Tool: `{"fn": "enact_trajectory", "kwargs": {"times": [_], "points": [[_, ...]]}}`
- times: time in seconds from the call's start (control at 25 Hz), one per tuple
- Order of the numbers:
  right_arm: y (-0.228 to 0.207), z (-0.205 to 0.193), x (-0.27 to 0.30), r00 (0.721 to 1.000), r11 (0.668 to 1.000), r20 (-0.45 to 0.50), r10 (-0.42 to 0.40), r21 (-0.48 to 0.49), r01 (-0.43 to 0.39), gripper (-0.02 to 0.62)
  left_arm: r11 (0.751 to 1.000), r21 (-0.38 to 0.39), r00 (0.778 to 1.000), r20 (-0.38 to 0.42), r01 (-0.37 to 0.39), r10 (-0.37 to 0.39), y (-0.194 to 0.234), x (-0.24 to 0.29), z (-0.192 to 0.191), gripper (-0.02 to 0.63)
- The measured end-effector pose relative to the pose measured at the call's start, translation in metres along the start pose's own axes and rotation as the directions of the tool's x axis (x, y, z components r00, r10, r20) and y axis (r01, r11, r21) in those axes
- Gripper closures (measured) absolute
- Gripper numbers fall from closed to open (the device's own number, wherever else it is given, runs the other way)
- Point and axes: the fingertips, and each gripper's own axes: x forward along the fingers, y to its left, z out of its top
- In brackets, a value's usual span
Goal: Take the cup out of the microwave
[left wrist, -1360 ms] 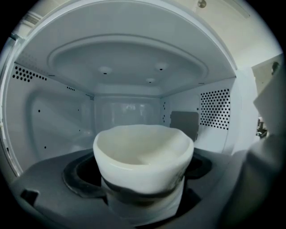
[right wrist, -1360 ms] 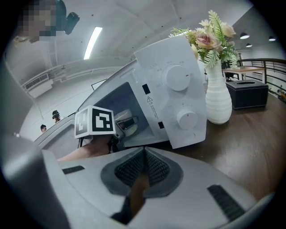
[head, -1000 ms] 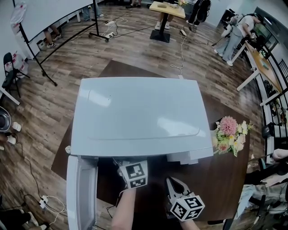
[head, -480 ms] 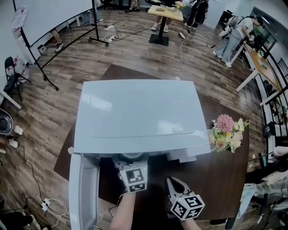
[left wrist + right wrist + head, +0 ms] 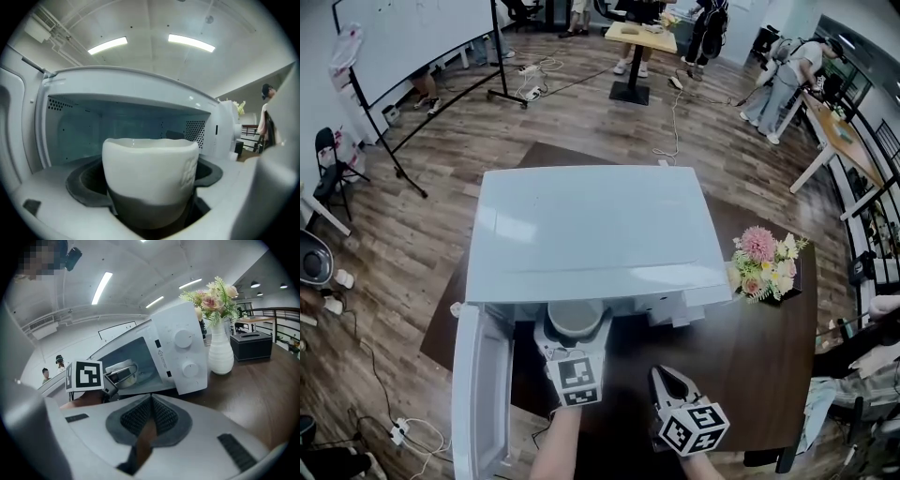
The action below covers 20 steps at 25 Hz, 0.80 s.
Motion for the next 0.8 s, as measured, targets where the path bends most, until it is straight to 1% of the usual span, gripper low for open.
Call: {"fn": "enact_trajectory", "kwargs": {"times": [0.36,0.8], "points": [[0.005,-0.011,-0.030,0.999,1.000,0.038,-0.022,0.000,0.022,0.600,1.000,-0.009,1.000,0.006,0.030,-0.030,-0.004,-0.039,-0.003,0.100],[0.009,-0.019,-0.069,0.992,0.998,0.105,-0.067,-0.005,0.067,0.600,0.995,-0.011,0.994,0.023,0.103,-0.102,-0.021,-0.093,-0.001,0.100]]}}
